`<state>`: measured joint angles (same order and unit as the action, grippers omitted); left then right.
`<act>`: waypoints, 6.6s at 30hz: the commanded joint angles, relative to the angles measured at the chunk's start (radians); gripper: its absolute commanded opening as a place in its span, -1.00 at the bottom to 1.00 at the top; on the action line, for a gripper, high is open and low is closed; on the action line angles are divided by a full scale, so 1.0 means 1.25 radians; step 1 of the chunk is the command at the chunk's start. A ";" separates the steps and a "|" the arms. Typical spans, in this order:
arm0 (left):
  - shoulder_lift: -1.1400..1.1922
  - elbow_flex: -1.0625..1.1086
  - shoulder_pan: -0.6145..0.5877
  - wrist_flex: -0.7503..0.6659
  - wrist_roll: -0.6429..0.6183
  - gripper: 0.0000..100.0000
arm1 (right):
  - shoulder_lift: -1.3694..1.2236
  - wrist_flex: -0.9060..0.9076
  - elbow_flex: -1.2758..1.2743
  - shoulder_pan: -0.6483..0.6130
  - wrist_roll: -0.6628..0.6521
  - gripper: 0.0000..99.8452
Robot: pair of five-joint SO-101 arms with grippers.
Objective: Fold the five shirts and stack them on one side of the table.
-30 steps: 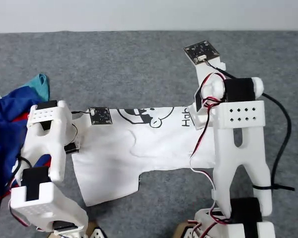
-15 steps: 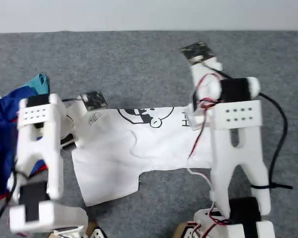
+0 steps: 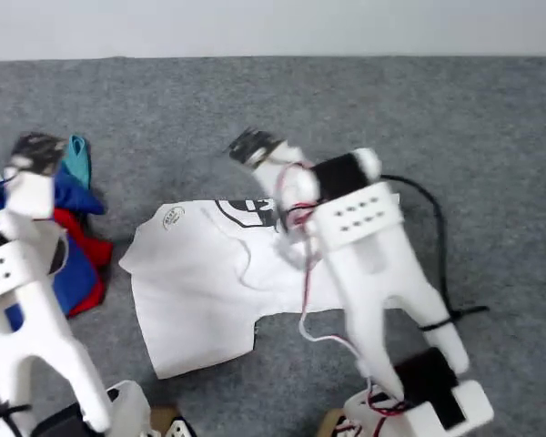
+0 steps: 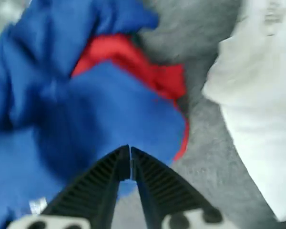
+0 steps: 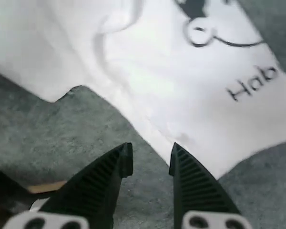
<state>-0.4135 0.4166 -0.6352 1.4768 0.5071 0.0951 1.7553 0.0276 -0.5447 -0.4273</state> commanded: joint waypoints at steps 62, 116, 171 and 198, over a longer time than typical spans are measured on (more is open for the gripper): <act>-0.027 0.087 -0.475 0.021 -0.002 -0.99 | -0.536 -0.068 0.238 -0.385 -0.135 -0.98; -0.027 0.088 -0.469 -0.007 0.006 -0.99 | -0.749 -0.002 0.719 -0.164 -0.027 -0.95; -0.028 -0.042 -0.218 0.221 0.054 -0.98 | -0.528 -0.132 0.163 0.452 0.293 -0.46; -0.028 -0.042 -0.218 0.221 0.054 -0.98 | -0.488 -0.116 0.164 0.652 0.065 -0.98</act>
<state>-0.4166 0.3951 -0.9160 1.7238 0.5838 -0.5969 1.6065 0.2225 0.1703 -0.2585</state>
